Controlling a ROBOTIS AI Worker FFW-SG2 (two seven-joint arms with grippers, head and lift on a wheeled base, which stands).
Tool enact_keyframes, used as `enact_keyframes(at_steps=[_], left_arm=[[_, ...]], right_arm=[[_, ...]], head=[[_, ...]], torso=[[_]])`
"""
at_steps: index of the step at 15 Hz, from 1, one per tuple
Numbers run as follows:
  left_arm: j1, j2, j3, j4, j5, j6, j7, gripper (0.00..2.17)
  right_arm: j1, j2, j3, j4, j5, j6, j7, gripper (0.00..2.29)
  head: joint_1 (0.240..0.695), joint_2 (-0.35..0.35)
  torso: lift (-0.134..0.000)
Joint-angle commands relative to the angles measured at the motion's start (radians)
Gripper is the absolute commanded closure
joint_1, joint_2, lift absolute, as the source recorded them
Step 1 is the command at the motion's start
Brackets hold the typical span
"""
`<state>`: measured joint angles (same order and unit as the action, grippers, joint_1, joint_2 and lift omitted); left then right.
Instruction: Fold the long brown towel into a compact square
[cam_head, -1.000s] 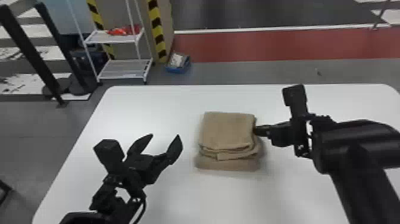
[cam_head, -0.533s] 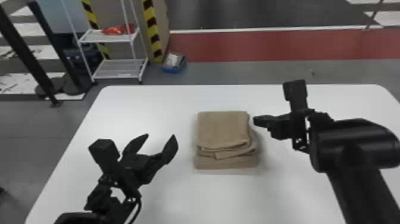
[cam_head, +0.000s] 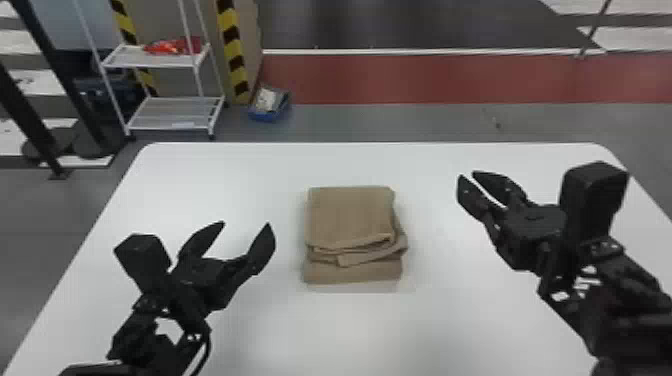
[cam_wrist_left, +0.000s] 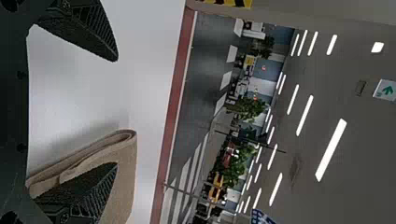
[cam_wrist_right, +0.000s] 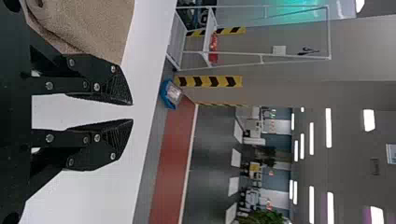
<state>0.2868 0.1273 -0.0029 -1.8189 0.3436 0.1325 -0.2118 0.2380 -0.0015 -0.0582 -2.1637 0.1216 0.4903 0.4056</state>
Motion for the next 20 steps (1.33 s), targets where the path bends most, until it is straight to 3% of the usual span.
enact_keyframes(at_steps=[1, 4, 6, 11, 16, 20], left_arm=[[0.022, 0.0, 0.003, -0.005, 0.0, -0.047, 0.0, 0.08], [0.054, 0.002, 0.014, -0.007, 0.0, -0.115, -0.003, 0.08], [0.089, 0.0, 0.03, -0.011, 0.0, -0.161, -0.001, 0.08], [0.222, -0.012, 0.047, -0.091, -0.086, -0.369, 0.055, 0.08], [0.241, -0.018, 0.078, -0.119, -0.127, -0.342, 0.091, 0.07], [0.244, -0.02, 0.118, -0.131, -0.129, -0.271, 0.088, 0.07]], right_arm=[[0.138, 0.002, -0.022, -0.041, -0.06, -0.209, -0.021, 0.22], [0.313, 0.002, -0.031, -0.045, -0.103, -0.546, -0.103, 0.12], [0.382, 0.002, -0.034, -0.042, -0.145, -0.638, -0.151, 0.12], [0.392, 0.002, -0.012, -0.01, -0.119, -0.589, -0.255, 0.12], [0.397, 0.002, 0.061, 0.001, -0.085, -0.571, -0.303, 0.12], [0.392, 0.002, 0.072, 0.012, -0.085, -0.555, -0.32, 0.12]], head=[[0.695, 0.01], [0.695, 0.006], [0.695, 0.004], [0.695, 0.017], [0.695, 0.046], [0.695, 0.094]], torso=[[-0.123], [-0.123], [-0.123], [-0.123], [-0.123], [-0.123]])
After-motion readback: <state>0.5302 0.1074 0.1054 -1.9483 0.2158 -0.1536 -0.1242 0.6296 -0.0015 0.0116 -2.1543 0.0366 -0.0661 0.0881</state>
